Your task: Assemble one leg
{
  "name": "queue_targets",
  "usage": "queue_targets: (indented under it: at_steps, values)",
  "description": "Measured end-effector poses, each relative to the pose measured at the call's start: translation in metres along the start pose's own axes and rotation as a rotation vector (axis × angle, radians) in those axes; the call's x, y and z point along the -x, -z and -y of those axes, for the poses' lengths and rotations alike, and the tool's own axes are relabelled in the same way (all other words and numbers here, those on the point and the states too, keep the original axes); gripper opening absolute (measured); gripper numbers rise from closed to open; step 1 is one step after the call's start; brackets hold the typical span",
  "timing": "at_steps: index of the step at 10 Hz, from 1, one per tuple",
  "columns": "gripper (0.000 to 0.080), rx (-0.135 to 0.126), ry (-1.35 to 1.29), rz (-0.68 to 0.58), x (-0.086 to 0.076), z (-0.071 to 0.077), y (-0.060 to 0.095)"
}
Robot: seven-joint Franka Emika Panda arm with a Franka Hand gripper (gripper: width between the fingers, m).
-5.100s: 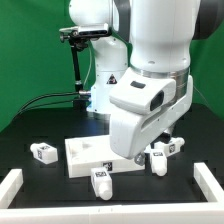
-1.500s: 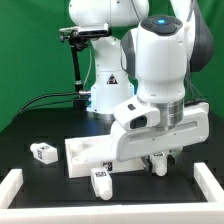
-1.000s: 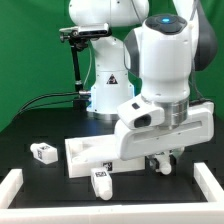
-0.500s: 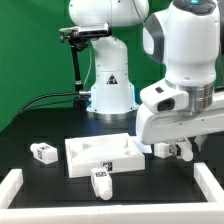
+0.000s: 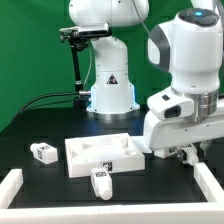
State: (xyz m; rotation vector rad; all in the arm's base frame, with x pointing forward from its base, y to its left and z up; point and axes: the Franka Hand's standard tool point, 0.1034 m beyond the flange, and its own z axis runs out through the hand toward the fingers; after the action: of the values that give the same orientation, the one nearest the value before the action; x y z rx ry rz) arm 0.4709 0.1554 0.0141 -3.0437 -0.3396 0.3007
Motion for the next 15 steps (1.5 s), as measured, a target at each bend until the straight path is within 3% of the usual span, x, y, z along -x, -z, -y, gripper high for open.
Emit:
queue_targets:
  at_steps: [2,7,8,9,10,12,14,15]
  values:
    - [0.0284,0.0,0.006,0.004,0.001,0.009,-0.005]
    - [0.0293,0.0,0.007,0.009,-0.001,0.009,-0.004]
    - [0.0501,0.001,0.009,0.009,-0.002,0.008,-0.002]
    - [0.0606,0.003,0.013,0.02,-0.002,-0.001,0.014]
    - [0.0606,0.005,0.051,0.025,-0.001,-0.013,0.029]
    - [0.0647,-0.013,0.131,0.042,0.0,-0.068,0.069]
    - [0.0648,-0.017,0.198,0.013,-0.004,-0.105,0.083]
    - [0.0648,-0.014,0.188,0.008,-0.005,-0.107,0.085]
